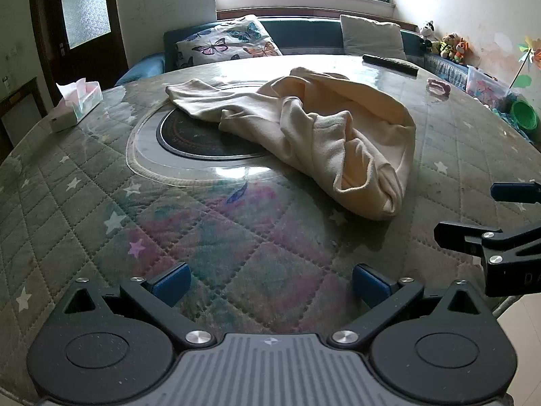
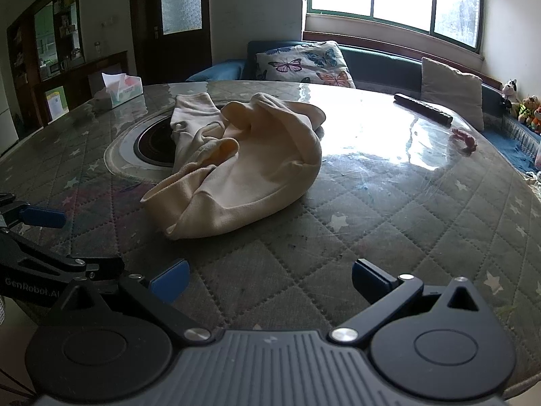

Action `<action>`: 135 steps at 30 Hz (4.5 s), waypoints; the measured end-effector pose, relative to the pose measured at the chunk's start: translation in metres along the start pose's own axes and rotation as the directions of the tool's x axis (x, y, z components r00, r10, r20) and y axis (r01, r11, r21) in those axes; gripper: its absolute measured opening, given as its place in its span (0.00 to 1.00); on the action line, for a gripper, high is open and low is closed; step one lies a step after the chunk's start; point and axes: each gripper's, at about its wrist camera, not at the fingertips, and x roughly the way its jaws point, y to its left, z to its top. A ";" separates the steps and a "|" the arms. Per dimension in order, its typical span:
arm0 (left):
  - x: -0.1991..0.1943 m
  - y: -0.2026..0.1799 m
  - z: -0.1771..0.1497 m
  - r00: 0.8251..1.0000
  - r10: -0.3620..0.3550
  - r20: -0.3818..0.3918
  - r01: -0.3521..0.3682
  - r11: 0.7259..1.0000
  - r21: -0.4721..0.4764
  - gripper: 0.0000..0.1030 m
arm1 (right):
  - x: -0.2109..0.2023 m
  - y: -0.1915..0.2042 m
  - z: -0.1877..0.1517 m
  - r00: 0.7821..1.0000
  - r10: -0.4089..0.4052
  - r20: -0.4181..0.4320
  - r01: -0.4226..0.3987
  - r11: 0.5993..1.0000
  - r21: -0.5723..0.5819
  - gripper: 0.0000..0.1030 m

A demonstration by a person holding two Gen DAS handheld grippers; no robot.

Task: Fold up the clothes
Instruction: 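Reach both grippers toward the crumpled cream sweatshirt, then grasp the sweatshirt with the left gripper while the right gripper grasps another edge, then pull the sweatshirt apart with both grippers to spread it flat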

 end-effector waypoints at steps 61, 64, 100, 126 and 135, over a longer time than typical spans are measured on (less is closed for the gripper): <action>0.020 0.030 0.056 0.999 0.028 0.027 -0.026 0.998 -0.063 1.00 | 0.046 -0.028 0.072 0.999 0.043 0.032 -0.043 0.999 -0.005 0.94; 0.023 0.031 0.069 0.999 0.012 0.049 -0.009 0.998 -0.061 1.00 | 0.061 -0.034 0.090 0.999 0.035 0.039 -0.035 0.999 -0.004 0.90; 0.092 0.035 0.133 0.996 -0.082 0.020 0.083 0.997 -0.013 0.09 | 0.135 -0.134 0.120 0.993 -0.103 -0.062 0.114 0.966 0.231 0.10; 0.058 0.070 0.103 0.997 -0.064 0.037 0.067 0.993 -0.100 0.08 | 0.169 0.019 0.152 0.998 0.065 0.008 -0.059 0.944 -0.325 0.17; 0.042 0.076 0.097 0.996 -0.058 0.061 0.065 0.991 -0.118 0.07 | 0.113 -0.057 0.160 0.993 -0.004 0.115 0.013 0.997 -0.075 0.05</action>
